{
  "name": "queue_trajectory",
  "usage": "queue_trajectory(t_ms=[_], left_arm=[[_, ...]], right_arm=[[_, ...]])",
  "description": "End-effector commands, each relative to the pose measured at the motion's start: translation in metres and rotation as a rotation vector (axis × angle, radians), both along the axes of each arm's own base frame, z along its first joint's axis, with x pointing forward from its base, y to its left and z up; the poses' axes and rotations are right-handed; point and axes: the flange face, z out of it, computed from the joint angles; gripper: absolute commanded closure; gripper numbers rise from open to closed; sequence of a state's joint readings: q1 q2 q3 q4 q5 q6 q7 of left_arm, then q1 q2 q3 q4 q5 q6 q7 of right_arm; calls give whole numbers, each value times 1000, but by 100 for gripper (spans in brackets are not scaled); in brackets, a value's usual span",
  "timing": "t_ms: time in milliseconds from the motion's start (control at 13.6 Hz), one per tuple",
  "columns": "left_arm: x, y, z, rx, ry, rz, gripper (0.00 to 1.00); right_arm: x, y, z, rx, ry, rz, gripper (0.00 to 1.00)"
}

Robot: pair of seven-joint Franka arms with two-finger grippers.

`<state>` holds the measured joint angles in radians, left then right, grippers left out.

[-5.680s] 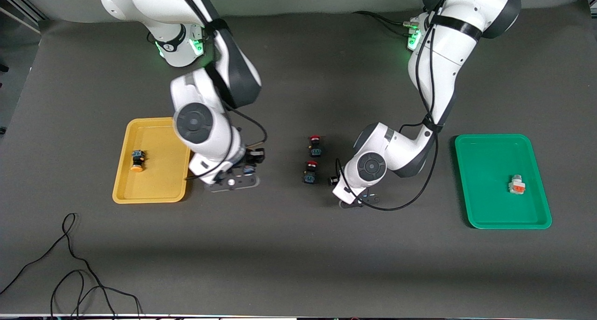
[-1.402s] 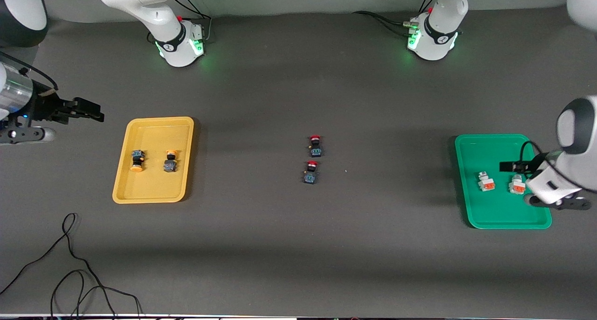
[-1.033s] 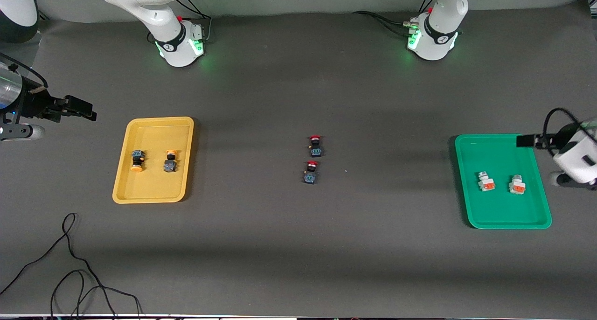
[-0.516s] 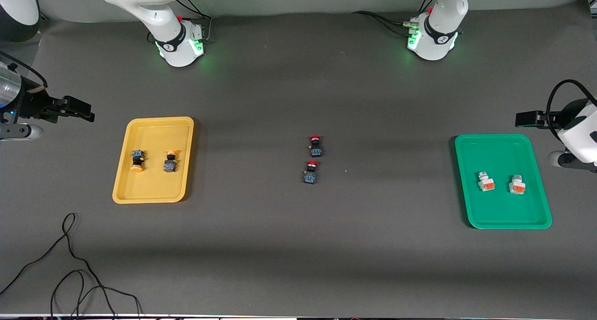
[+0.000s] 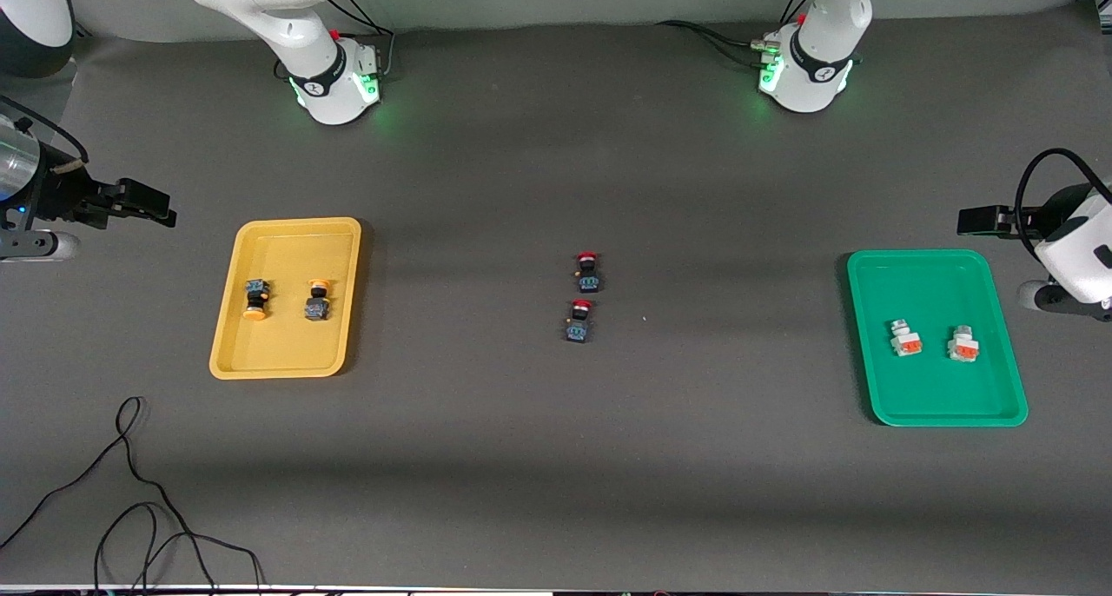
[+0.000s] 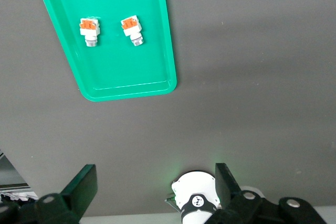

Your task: Place green and yellow buttons in trays

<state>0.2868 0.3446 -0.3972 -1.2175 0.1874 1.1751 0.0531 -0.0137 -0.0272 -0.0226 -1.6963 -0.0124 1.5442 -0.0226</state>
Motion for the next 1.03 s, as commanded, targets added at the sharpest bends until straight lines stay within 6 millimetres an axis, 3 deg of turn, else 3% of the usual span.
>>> queue_trajectory(t_ms=[0, 369, 590, 959], left_arm=[[-2, -19, 8, 15, -22, -33, 0], [-2, -27, 7, 75, -16, -18, 0], [-11, -51, 13, 102, -44, -40, 1], [-42, -52, -3, 76, -136, -89, 1]], right_arm=[[-8, 3, 12, 6, -29, -19, 0], [-4, 1, 11, 0, -32, -19, 0], [-4, 0, 10, -7, -31, -12, 0], [1, 1, 7, -7, -28, -12, 0]])
